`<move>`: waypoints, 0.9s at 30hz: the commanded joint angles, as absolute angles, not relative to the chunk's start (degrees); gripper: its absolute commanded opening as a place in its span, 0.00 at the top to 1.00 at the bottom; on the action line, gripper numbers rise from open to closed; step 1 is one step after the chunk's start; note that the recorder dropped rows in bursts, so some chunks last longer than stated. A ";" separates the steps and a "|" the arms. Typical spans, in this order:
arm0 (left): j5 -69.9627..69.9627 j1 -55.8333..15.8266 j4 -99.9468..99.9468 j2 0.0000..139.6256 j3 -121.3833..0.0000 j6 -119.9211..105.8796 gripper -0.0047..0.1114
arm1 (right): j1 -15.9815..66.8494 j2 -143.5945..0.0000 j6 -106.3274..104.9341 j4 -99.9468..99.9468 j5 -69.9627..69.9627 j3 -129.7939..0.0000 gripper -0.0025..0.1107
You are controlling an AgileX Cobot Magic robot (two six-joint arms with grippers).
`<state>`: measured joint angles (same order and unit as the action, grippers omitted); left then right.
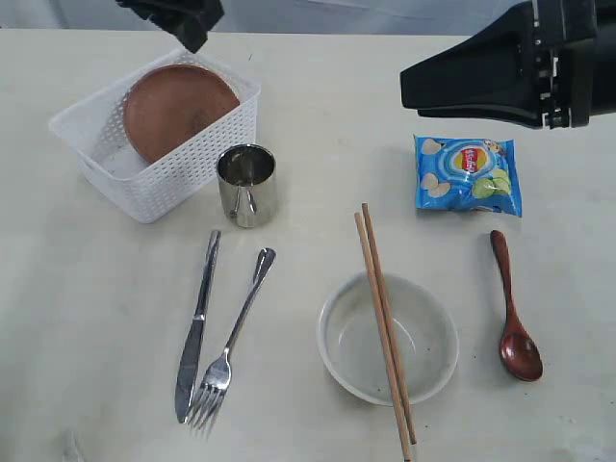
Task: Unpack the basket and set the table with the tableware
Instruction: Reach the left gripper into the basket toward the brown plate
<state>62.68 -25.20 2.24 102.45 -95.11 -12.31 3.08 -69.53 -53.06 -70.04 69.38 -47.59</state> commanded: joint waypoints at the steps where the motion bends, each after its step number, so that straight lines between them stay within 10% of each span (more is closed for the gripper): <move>1: 63.72 -21.90 2.74 102.04 -94.82 -6.99 0.42 | 2.84 -69.14 -52.68 -69.82 69.26 -47.90 0.64; 13: 50.52 -19.08 -9.26 103.27 -93.47 -42.51 0.58 | 2.96 -69.14 -52.09 -69.82 68.66 -47.90 0.64; 27: 48.56 -20.69 2.80 111.02 -94.52 -61.78 0.54 | 2.96 -69.14 -51.95 -68.75 69.26 -47.90 0.64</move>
<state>48.20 -20.34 0.94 110.36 -94.06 -62.76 3.08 -69.53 -51.82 -69.67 68.92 -47.59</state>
